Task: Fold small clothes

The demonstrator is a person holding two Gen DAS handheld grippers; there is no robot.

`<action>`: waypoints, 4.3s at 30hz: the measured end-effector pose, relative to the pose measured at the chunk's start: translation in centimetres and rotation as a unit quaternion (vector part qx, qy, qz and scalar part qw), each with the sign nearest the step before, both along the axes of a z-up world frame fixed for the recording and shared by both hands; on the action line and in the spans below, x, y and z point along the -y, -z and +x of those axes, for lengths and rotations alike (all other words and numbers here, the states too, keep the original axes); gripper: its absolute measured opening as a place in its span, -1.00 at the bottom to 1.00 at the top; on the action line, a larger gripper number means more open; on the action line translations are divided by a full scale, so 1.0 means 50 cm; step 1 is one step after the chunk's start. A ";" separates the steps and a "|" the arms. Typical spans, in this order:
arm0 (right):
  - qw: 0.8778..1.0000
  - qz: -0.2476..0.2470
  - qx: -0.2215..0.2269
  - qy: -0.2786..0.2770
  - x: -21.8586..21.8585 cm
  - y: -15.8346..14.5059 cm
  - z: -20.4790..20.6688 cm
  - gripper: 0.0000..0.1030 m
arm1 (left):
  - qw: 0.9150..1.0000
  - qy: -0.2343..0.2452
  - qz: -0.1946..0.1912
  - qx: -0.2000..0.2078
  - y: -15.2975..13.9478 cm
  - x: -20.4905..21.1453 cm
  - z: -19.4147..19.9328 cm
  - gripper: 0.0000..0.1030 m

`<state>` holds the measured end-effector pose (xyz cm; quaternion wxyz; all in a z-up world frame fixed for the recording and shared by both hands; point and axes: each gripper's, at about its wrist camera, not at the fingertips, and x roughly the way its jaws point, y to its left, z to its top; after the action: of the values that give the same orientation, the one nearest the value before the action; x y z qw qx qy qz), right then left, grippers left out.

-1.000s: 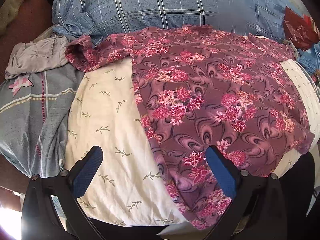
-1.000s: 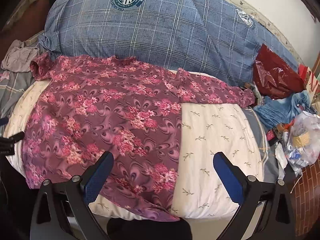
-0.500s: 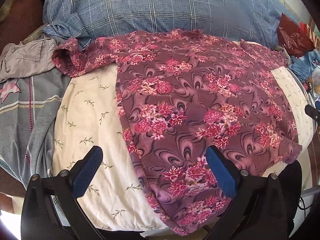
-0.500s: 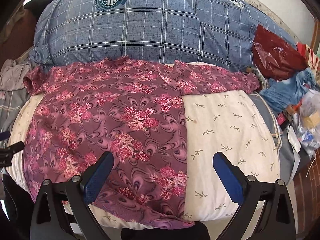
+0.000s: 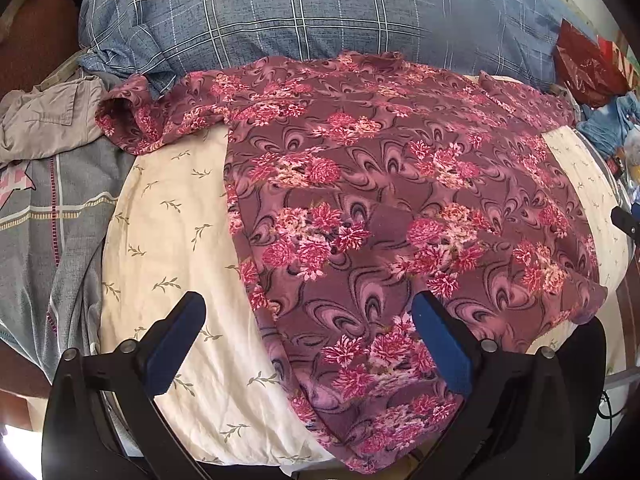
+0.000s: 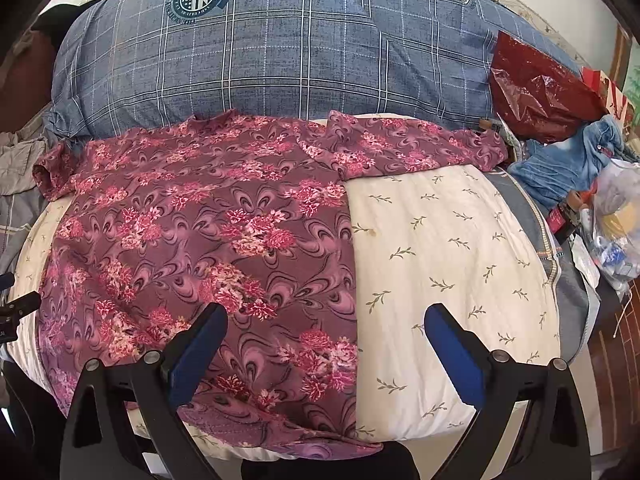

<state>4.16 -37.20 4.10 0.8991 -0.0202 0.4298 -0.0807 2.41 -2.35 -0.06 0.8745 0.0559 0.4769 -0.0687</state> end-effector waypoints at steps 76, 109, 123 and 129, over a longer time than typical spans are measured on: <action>0.980 0.163 -0.112 0.013 0.132 0.159 -0.033 0.50 | 0.966 0.031 -0.172 -0.189 0.092 -0.020 -0.030 -0.90; 0.976 0.213 -0.038 -0.017 0.142 0.080 -0.082 -0.93 | 0.968 -0.053 -0.122 -0.215 0.116 -0.187 -0.062 -0.86; 0.976 0.213 -0.010 -0.049 0.098 0.043 -0.024 -0.14 | 0.983 0.018 -0.149 -0.105 -0.005 -0.131 -0.001 -0.06; 0.976 0.177 -0.116 -0.044 0.063 0.155 0.011 -0.08 | 0.988 0.030 -0.066 -0.139 0.091 -0.058 0.042 -0.08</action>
<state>4.69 -40.34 -3.63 0.8351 0.1115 0.5373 0.0393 4.49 0.57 -4.59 0.7989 0.0021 0.5866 -0.1333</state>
